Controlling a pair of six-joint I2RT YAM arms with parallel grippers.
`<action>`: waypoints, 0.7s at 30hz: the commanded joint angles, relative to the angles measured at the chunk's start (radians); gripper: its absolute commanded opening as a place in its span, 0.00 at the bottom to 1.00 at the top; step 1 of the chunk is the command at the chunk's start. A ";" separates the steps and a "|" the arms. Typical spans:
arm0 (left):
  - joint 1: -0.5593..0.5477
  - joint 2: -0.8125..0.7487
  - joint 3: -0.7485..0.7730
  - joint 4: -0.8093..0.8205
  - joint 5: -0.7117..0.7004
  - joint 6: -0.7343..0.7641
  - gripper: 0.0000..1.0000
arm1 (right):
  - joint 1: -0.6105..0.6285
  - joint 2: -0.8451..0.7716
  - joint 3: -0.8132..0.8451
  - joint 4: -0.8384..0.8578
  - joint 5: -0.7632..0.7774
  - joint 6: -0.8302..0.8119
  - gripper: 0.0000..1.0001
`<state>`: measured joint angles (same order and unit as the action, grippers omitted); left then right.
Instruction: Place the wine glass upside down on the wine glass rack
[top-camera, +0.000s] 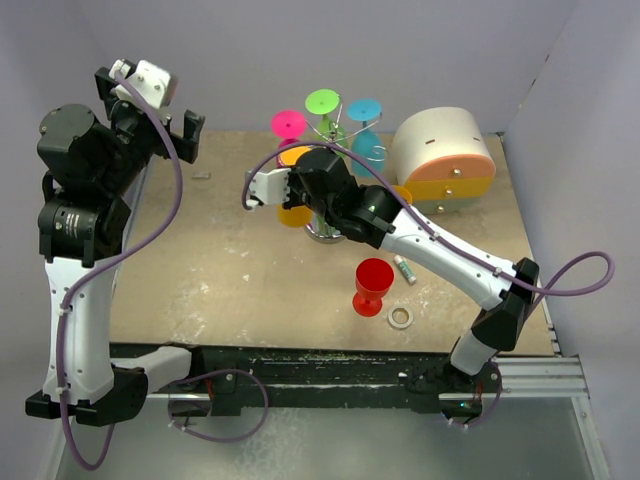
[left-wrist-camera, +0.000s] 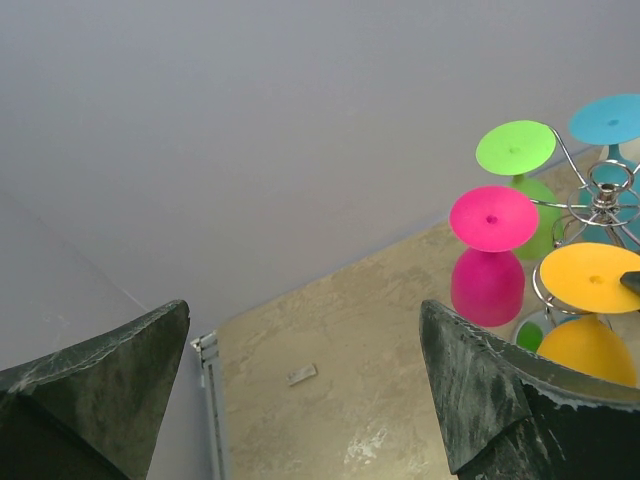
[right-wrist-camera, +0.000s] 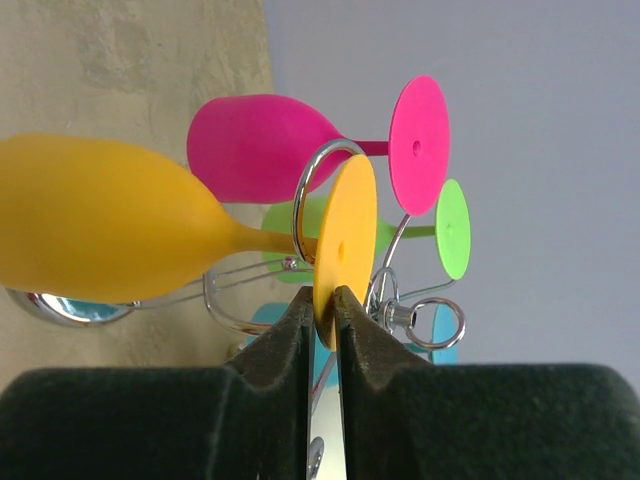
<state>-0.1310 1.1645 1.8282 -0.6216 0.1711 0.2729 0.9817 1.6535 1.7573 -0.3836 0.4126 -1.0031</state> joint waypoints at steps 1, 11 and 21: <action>0.008 -0.014 -0.007 0.047 0.010 0.007 0.99 | 0.003 -0.047 -0.007 0.016 0.038 0.001 0.17; 0.011 -0.024 -0.035 0.045 0.034 0.002 0.99 | 0.003 -0.068 -0.049 -0.001 0.058 -0.010 0.34; 0.017 -0.025 -0.064 0.037 0.092 -0.016 0.99 | 0.003 -0.113 -0.063 -0.052 0.046 0.013 0.64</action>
<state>-0.1242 1.1542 1.7741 -0.6159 0.2169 0.2722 0.9817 1.6016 1.6924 -0.4263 0.4541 -1.0073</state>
